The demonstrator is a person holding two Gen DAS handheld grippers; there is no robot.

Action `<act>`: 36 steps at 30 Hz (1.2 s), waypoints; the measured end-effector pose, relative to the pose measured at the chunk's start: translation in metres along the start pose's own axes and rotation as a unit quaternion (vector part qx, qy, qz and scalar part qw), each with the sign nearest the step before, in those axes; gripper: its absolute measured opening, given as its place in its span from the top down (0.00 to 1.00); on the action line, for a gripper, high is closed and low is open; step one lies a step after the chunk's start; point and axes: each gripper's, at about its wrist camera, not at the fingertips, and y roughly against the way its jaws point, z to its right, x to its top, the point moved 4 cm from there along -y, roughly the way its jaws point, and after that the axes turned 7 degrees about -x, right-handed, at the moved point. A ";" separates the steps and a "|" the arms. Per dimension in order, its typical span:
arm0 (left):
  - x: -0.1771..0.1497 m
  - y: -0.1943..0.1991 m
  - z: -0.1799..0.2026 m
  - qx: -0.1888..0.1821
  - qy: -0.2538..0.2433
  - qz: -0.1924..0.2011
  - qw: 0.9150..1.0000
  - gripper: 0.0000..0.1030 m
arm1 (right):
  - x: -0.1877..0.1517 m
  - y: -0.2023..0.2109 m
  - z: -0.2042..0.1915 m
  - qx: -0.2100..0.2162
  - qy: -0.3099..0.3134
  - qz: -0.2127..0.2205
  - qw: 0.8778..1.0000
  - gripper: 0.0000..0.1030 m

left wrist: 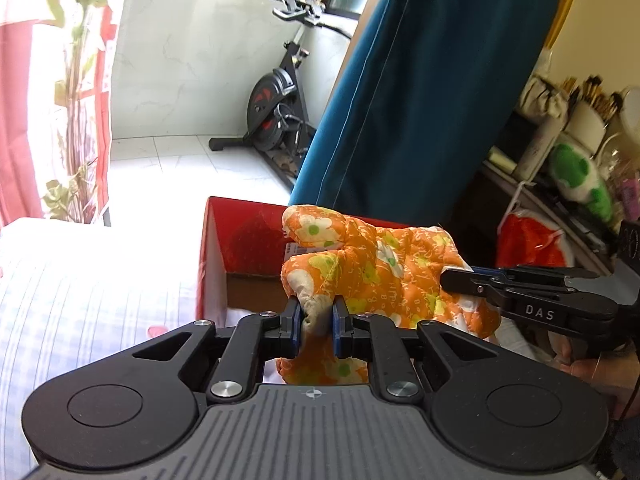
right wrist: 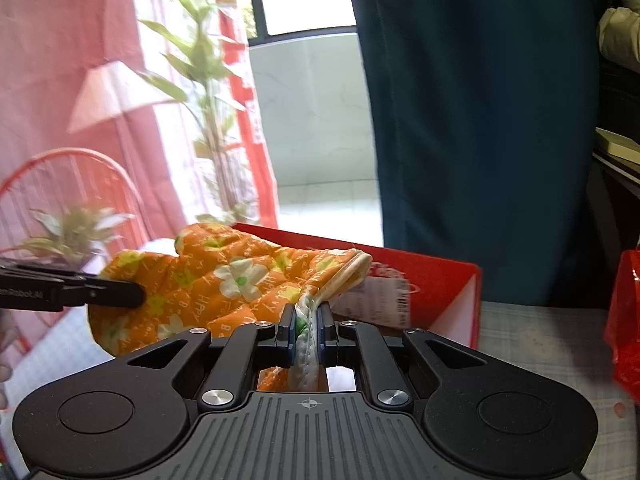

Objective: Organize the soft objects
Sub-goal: 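Lift the orange cloth with both grippers into the red box and open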

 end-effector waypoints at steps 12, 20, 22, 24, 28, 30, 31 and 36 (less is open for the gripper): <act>0.012 -0.058 -0.027 0.031 0.015 -0.050 0.998 0.85 | 0.008 -0.060 0.014 -0.034 0.033 -0.027 0.999 0.91; 0.008 -0.070 -0.025 0.028 0.002 -0.083 0.996 0.83 | -0.001 -0.076 0.018 -0.043 0.037 -0.060 0.997 0.91; 0.008 -0.070 -0.026 0.032 -0.001 -0.088 0.996 0.80 | -0.003 -0.078 0.018 -0.045 0.035 -0.067 0.996 0.91; 0.008 -0.070 -0.026 0.033 -0.005 -0.091 0.995 0.79 | -0.004 -0.081 0.017 -0.046 0.034 -0.070 0.996 0.91; 0.008 -0.070 -0.028 0.036 -0.011 -0.094 0.995 0.79 | -0.005 -0.083 0.017 -0.046 0.036 -0.073 0.996 0.90; 0.008 -0.069 -0.026 0.039 -0.017 -0.094 0.995 0.78 | -0.003 -0.086 0.017 -0.047 0.038 -0.074 0.995 0.90; 0.008 -0.070 -0.025 0.040 -0.020 -0.095 0.995 0.78 | -0.004 -0.087 0.017 -0.049 0.038 -0.074 0.995 0.89; 0.009 -0.066 -0.022 0.056 -0.036 -0.092 0.994 0.49 | -0.005 -0.089 0.020 -0.079 0.036 -0.076 0.993 0.78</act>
